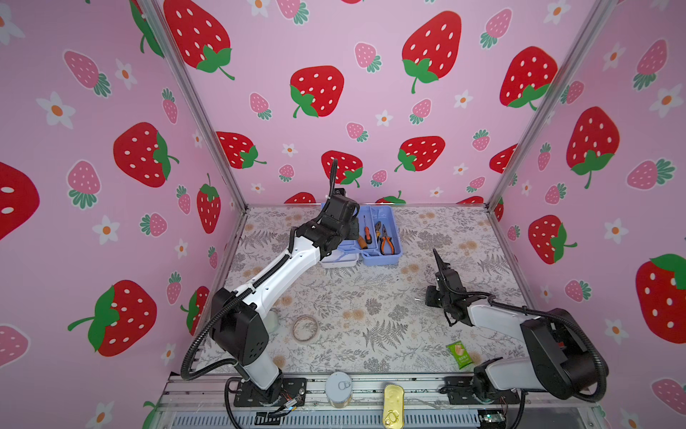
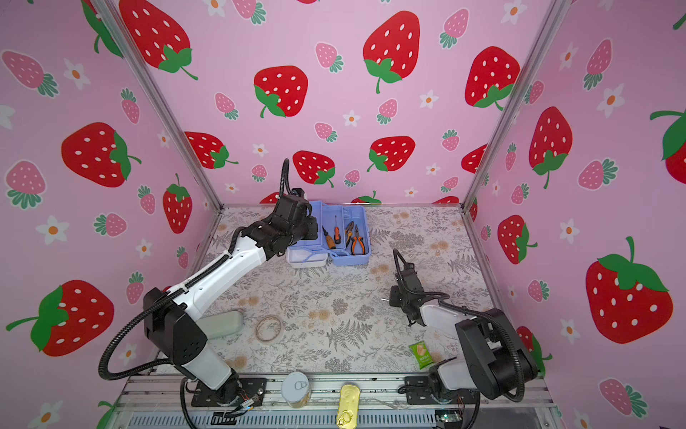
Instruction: Pack the tool kit
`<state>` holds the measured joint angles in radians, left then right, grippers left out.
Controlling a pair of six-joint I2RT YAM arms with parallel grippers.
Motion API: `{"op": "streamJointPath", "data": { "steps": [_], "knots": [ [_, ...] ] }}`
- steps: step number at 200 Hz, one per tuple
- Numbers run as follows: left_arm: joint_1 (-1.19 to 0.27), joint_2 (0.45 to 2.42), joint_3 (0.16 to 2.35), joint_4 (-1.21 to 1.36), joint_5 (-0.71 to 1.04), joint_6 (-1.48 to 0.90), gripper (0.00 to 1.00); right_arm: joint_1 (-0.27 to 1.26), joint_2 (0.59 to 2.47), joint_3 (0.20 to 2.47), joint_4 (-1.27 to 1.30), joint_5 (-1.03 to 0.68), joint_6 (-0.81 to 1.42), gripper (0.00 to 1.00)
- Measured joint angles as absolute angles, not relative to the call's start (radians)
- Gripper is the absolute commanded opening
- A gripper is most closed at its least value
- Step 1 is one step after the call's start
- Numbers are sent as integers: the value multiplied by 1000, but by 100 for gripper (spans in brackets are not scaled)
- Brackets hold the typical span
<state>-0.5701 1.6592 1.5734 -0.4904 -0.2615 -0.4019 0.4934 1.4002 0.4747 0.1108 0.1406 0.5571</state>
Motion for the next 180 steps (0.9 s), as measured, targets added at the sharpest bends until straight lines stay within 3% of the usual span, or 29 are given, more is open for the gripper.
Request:
{"op": "streamJointPath", "data": {
  "steps": [120,180],
  "knots": [
    [-587,1648,1532,-490,-244,-431,32,513,1414,486,92,201,575,6],
    [-590,1648,1532,-490,-231,-443,32,513,1388,487,43,200,562,0]
  ]
}}
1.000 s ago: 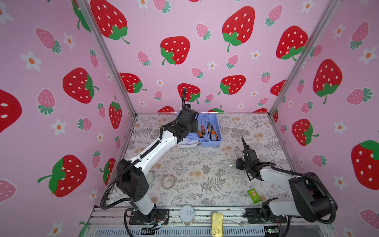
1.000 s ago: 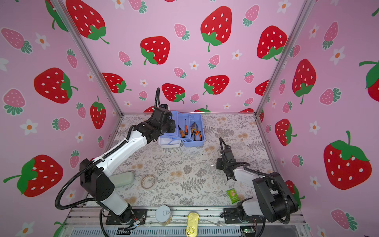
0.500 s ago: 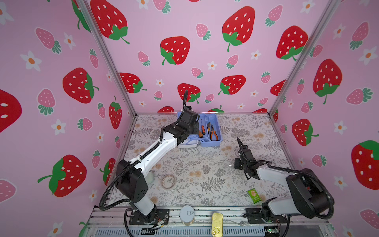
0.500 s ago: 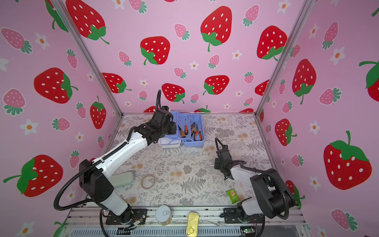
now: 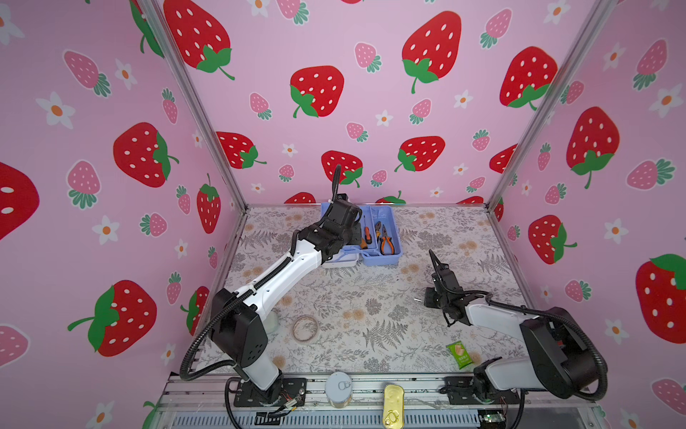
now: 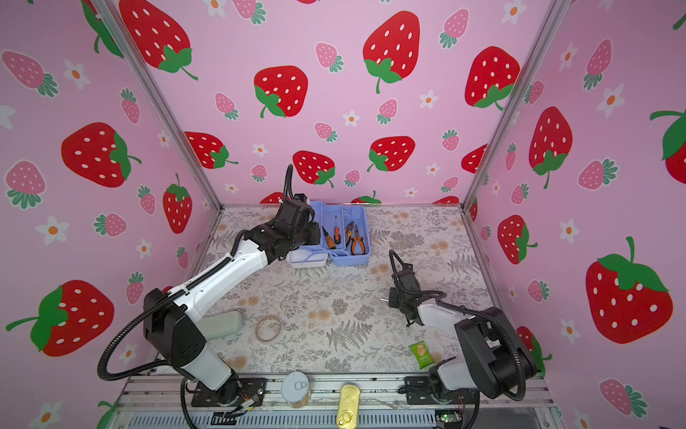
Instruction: Pack the tool kit
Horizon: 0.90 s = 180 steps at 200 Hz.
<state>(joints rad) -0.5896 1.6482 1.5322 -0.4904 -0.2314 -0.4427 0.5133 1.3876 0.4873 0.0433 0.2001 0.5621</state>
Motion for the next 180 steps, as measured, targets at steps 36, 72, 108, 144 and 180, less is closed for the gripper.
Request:
{"op": "streamJointPath", "data": {
  "steps": [36,72,108,144,180],
  "knots": [
    [-591,1648,1532,-490,-224,-447,32,513,1345,495,1,196,545,0],
    [-598,1636,1525,-490,-214,-454,32,512,1268,522,-9,175,518,0],
    [-620,1589,1484,-480,-178,-450,32,499,1166,537,-15,150,491,0],
    [-669,1560,1443,-453,-135,-434,33,471,1093,563,-23,126,469,0],
    [-704,1559,1395,-412,-75,-407,30,442,1056,572,-27,84,457,0]
  ]
}}
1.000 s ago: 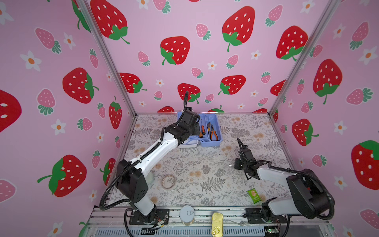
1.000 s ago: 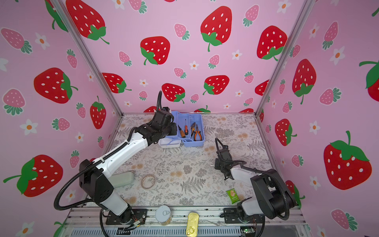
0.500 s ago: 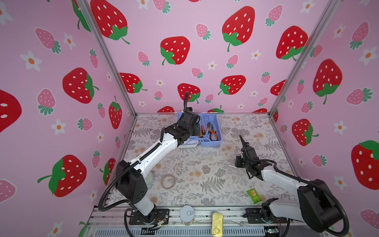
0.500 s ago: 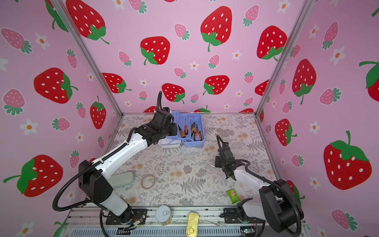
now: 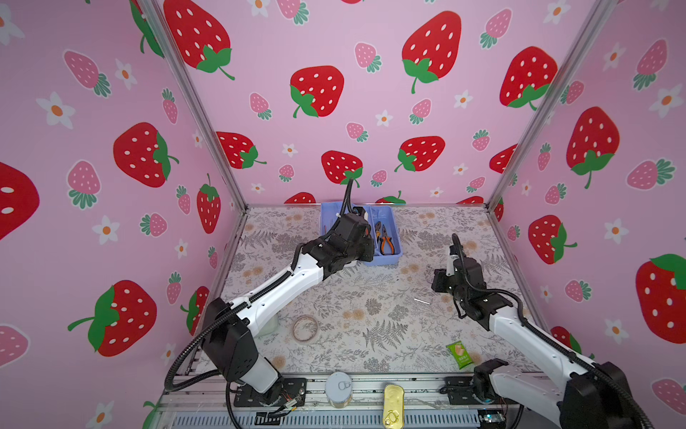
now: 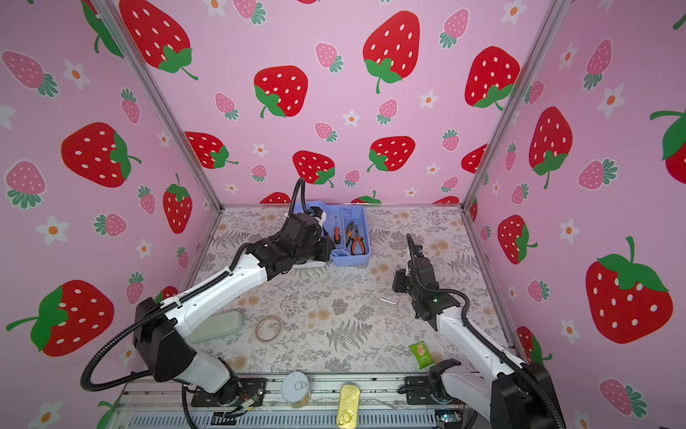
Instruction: Pack the tool kit
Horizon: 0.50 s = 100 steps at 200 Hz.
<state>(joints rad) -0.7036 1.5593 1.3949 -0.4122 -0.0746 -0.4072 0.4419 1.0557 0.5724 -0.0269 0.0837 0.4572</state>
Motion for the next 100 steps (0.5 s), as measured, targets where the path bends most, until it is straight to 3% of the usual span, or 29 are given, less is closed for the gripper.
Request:
{"op": "streamJointPath", "data": {
  "steps": [100],
  "knots": [
    [-741,1560,1372,-361,-14,-387,31,403,954,572,-31,27,447,0]
  ]
}}
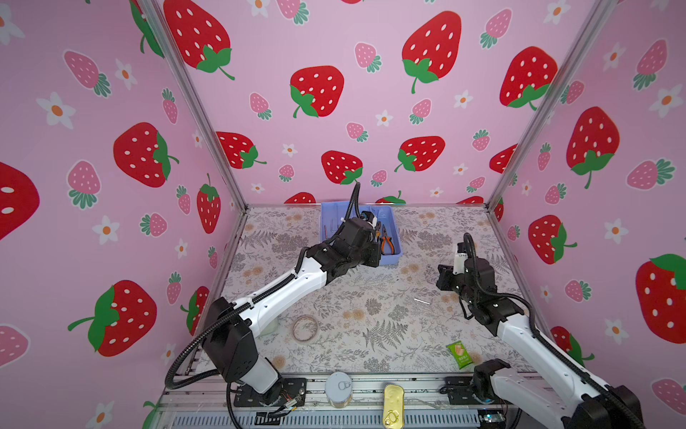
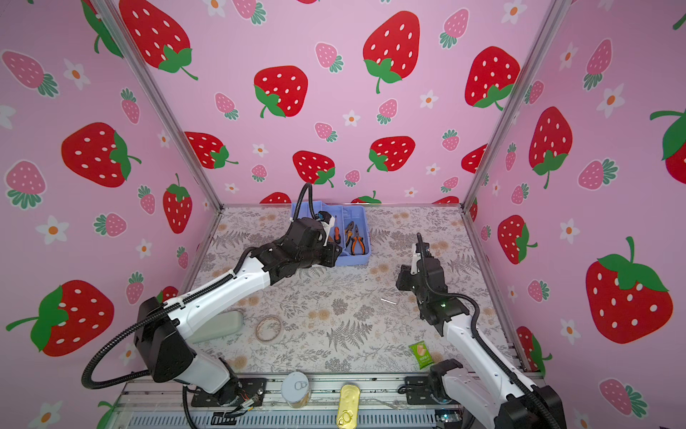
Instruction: Pack the tool kit
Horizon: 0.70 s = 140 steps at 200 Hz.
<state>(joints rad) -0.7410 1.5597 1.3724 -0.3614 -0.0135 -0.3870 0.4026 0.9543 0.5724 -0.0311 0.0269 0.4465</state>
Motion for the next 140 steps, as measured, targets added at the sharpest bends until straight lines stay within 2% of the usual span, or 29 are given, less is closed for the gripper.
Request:
{"op": "streamJointPath", "data": {
  "steps": [28,104,140],
  "knots": [
    [-749,1562,1372,-356,6,-385,35,396,954,572,-31,18,447,0],
    [-751,1563,1371,-335,46,-385,36,376,936,572,-31,9,445,0],
    [-768,1574,1371,-321,56,-381,47,364,886,566,-31,4,444,0]
  ]
}}
